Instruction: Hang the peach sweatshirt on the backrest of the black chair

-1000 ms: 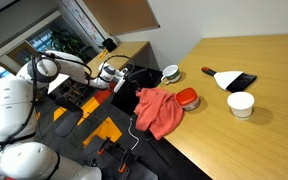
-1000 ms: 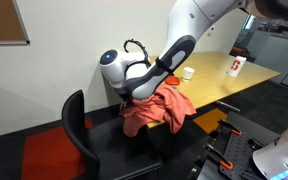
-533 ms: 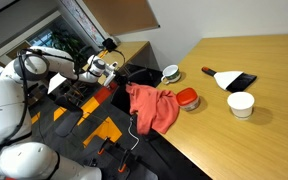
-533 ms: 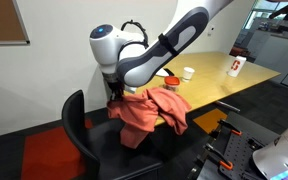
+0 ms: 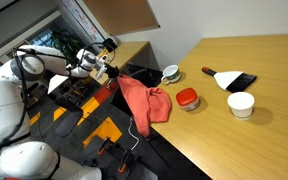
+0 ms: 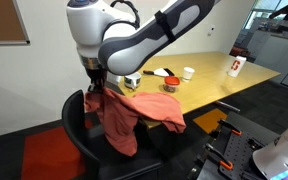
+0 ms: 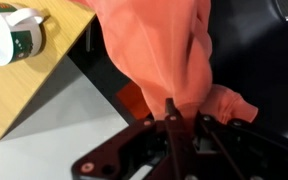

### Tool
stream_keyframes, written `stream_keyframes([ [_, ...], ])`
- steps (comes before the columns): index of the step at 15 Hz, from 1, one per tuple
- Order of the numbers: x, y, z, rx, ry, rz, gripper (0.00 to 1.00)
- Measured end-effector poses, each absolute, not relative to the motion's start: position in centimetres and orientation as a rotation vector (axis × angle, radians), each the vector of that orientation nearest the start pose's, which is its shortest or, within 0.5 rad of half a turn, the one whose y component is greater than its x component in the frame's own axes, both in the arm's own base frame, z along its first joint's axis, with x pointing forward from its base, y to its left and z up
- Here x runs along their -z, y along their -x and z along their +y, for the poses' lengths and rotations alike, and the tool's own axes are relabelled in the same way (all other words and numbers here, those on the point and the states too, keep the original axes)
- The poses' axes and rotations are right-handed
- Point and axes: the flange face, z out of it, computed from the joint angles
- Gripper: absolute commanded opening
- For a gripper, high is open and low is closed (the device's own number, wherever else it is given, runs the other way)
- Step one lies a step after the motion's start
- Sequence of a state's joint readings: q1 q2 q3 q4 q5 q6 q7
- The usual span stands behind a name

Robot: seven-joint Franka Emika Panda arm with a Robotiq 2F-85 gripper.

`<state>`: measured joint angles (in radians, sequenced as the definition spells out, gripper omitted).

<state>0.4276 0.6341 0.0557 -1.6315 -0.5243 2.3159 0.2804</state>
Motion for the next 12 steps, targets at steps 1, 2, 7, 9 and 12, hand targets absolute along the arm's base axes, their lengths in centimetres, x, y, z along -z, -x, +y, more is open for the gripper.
stream_keyframes([
  [1,-26.4,-62.7,31.8,0.352,3.304,-0.923,0.03],
  [2,-27.1,-63.1,32.5,0.383,3.293,-0.929,0.03],
  [7,-28.8,-65.1,35.9,0.507,3.227,-1.005,0.03],
  [9,-29.2,-65.8,37.5,0.559,3.194,-1.038,0.03],
  [12,-30.1,-66.5,40.1,0.64,3.141,-1.085,0.03],
])
